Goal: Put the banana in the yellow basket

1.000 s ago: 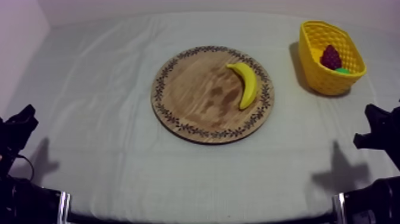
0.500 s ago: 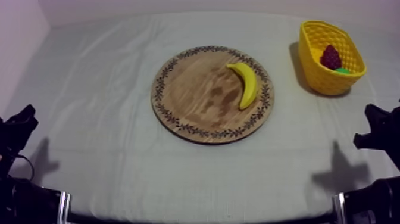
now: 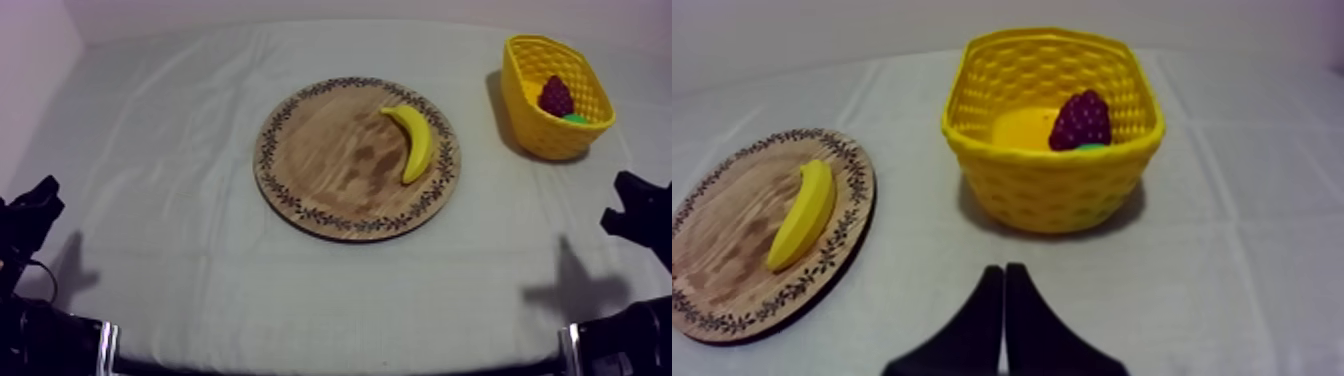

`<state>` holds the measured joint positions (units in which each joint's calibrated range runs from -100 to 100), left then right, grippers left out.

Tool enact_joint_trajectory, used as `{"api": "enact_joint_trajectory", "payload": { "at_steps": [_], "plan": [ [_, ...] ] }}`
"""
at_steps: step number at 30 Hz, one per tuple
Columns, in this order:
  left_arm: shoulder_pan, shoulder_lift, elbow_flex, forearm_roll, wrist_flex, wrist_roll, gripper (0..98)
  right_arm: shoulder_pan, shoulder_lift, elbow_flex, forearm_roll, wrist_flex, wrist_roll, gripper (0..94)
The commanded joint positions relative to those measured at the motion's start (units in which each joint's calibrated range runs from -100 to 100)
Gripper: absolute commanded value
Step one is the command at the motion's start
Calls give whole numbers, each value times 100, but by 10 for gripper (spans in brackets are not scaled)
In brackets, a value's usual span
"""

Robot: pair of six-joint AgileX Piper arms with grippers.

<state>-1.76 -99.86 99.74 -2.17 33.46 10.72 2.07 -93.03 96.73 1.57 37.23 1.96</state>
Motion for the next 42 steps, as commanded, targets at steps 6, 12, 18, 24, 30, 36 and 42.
{"api": "enact_joint_trajectory", "payload": {
  "at_steps": [6,12,18,24,30,36,42],
  "plan": [
    [-1,3,4,0,1,5,1,-246,1705,-2351,300,719,-525,5],
    [-1,3,4,0,1,1,1,-754,3133,-4124,517,1324,-961,6],
    [-1,3,4,0,1,1,1,-1505,4703,-5137,904,1598,-1563,6],
    [-1,3,4,0,1,5,1,-1932,6059,-5762,1014,1685,-1931,6],
    [-1,3,4,0,1,5,1,-1999,7146,-6314,920,1630,-1978,6],
    [-1,3,4,0,1,1,1,-2104,8044,-6726,854,1719,-1992,83],
    [-1,3,4,0,1,0,1,-2164,8478,-6647,808,1693,-2061,112]
  ]
}}
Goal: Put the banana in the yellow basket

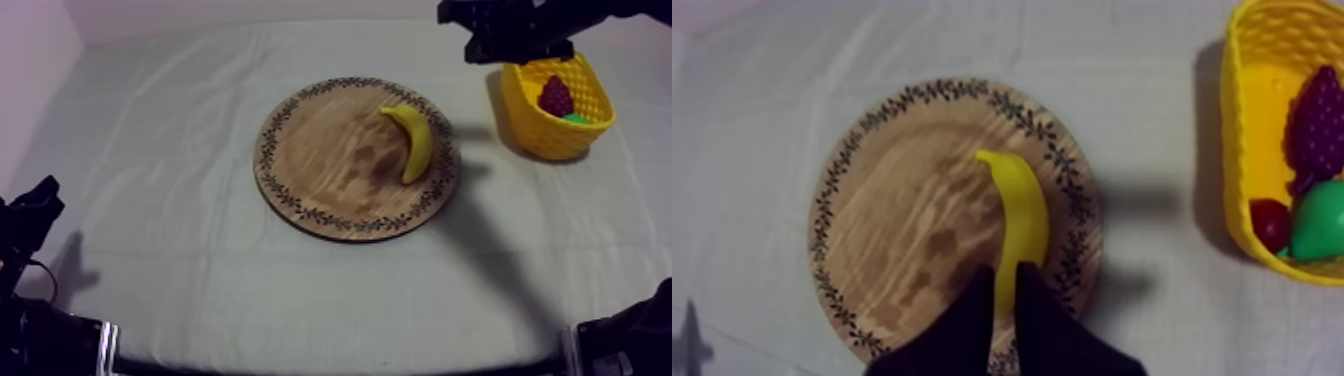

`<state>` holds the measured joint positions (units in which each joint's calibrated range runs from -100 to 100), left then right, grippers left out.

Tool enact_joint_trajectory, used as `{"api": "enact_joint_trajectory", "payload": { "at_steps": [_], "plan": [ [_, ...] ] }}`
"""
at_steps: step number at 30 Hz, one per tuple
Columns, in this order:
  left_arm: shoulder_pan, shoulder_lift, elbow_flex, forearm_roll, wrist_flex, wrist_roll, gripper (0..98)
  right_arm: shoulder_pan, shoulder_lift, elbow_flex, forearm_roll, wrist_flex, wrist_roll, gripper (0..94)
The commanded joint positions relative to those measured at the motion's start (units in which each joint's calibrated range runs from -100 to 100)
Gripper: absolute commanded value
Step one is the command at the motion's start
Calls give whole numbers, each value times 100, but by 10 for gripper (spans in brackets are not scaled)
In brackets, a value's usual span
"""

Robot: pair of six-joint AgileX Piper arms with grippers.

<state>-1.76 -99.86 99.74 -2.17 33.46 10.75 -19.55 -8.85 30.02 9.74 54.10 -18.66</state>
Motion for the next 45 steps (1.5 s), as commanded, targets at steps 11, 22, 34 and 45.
{"api": "enact_joint_trajectory", "payload": {
  "at_steps": [11,22,34,45],
  "plan": [
    [-1,3,4,0,1,-3,1,65,185,391,-418,-344,599,693],
    [-1,3,4,0,1,-3,1,35,392,380,-610,-405,971,895],
    [-1,3,4,0,1,-3,1,-134,1875,-182,-234,-294,581,871],
    [-1,3,4,0,1,-3,1,-270,3642,-1093,173,-40,116,747]
  ]
}}
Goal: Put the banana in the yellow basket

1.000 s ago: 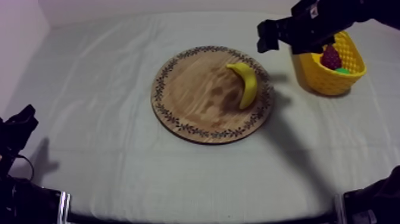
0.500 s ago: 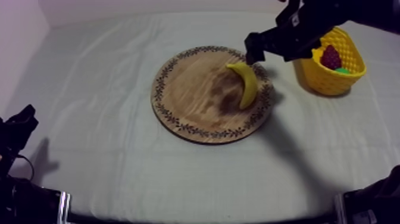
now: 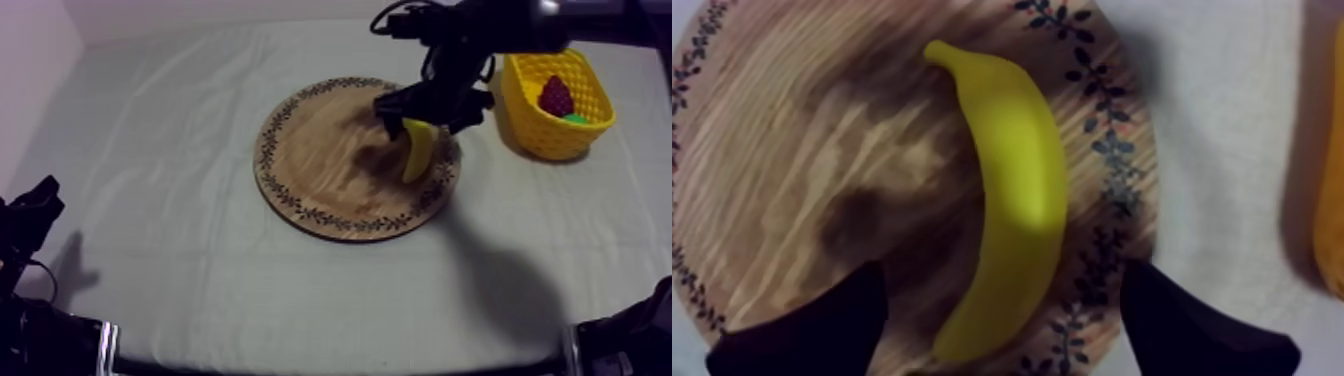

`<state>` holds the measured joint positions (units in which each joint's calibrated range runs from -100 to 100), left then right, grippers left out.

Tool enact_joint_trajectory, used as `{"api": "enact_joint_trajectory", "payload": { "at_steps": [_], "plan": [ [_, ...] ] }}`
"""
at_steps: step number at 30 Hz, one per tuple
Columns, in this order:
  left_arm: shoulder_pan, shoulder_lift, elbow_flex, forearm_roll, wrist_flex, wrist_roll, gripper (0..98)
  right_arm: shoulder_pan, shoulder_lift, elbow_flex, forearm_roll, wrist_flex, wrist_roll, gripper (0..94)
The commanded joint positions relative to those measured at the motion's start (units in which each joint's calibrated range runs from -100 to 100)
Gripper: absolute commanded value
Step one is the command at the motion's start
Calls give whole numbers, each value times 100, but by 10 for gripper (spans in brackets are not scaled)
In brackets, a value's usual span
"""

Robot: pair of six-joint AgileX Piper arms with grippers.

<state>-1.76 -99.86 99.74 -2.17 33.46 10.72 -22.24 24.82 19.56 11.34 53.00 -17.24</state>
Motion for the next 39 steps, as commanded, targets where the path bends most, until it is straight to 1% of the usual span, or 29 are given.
{"api": "enact_joint_trajectory", "payload": {
  "at_steps": [1,3,4,9,14,16,18,22,28,33,39],
  "plan": [
    [-1,3,4,0,1,0,1,-5,347,-77,27,69,-43,696],
    [-1,3,4,0,1,0,1,-2,455,-129,43,68,-59,598],
    [-1,3,4,0,1,0,1,6,504,-165,40,81,-52,565],
    [-1,3,4,0,1,0,1,73,842,-494,-42,247,49,459],
    [-1,3,4,0,1,0,1,137,1004,-702,-145,304,192,264],
    [-1,3,4,0,1,2,1,145,998,-728,-144,313,194,219],
    [-1,3,4,0,1,2,1,134,947,-720,-124,339,176,205],
    [-1,3,4,0,1,1,1,113,572,-559,-85,424,156,252],
    [-1,3,4,0,1,1,1,249,-602,-225,-153,713,403,263],
    [-1,3,4,0,1,0,1,560,-1613,-10,-185,1088,740,258],
    [-1,3,4,0,1,0,1,1187,-2357,113,-234,1325,1186,250]
  ]
}}
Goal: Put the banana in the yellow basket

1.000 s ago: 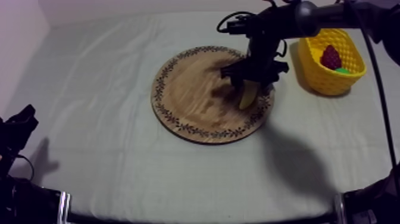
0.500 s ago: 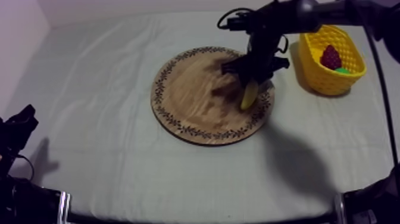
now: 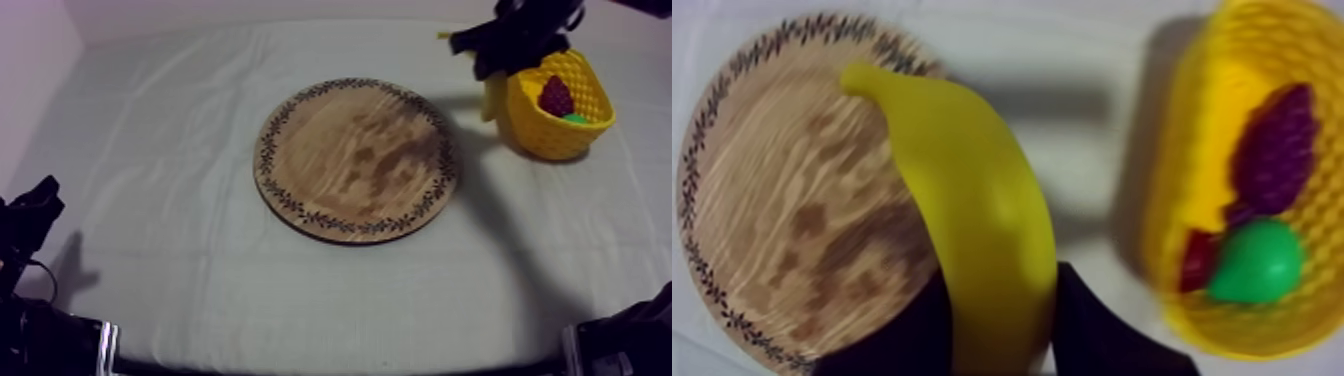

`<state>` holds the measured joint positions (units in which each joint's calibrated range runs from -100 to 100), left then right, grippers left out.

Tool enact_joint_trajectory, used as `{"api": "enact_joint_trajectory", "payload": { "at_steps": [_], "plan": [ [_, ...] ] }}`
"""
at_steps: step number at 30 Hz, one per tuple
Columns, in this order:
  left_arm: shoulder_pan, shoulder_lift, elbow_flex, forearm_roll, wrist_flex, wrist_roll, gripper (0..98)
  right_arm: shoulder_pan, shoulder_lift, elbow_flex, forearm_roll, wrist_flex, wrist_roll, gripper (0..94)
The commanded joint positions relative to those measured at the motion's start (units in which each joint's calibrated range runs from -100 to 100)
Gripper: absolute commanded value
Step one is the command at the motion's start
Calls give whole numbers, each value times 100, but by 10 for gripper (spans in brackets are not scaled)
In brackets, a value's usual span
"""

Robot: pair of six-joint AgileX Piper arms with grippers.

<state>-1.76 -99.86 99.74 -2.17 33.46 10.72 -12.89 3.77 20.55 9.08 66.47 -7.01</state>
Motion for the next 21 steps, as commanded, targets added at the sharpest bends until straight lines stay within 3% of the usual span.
{"api": "enact_joint_trajectory", "payload": {
  "at_steps": [1,12,21],
  "plan": [
    [-1,3,4,0,1,0,1,364,-315,35,-6,-21,227,248],
    [-1,3,4,0,1,0,1,1379,-266,207,-30,-324,708,241],
    [-1,3,4,0,1,0,1,1669,317,201,-61,-726,821,237]
  ]
}}
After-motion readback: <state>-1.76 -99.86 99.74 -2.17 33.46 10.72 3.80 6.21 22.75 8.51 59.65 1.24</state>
